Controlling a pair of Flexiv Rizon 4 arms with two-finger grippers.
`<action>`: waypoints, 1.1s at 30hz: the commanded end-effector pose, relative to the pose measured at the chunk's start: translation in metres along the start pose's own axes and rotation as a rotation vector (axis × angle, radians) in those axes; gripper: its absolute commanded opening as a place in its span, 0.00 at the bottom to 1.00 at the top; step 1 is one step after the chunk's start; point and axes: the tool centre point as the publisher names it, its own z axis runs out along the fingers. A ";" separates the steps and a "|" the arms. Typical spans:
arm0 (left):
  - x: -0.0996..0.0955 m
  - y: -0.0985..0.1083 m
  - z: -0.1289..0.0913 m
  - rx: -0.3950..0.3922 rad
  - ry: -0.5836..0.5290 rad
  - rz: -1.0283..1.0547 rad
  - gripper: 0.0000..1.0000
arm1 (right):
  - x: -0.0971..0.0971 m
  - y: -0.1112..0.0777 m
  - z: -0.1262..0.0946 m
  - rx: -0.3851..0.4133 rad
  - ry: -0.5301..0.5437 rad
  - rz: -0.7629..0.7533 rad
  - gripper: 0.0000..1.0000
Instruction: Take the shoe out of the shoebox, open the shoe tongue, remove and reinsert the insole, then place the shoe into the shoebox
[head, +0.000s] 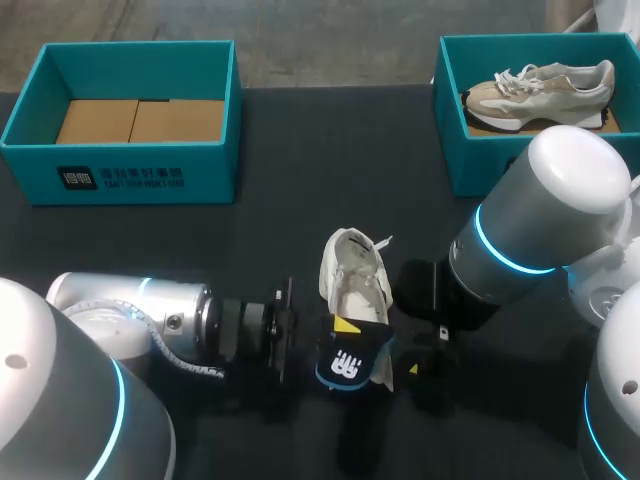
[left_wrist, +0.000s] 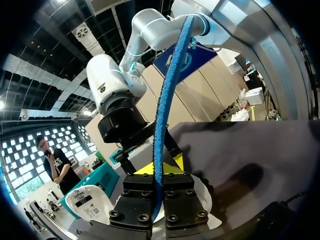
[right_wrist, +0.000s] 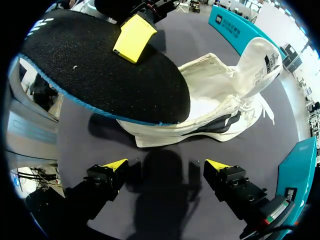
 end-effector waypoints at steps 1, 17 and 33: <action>-0.002 0.005 0.003 -0.003 0.002 -0.003 0.00 | 0.001 0.000 0.002 -0.001 -0.001 0.000 1.00; -0.004 0.015 0.004 -0.042 0.005 -0.004 0.00 | 0.001 0.000 0.002 -0.001 -0.001 0.000 1.00; -0.008 0.029 0.008 -0.088 -0.008 -0.015 0.00 | 0.001 0.000 0.002 -0.001 -0.001 0.000 1.00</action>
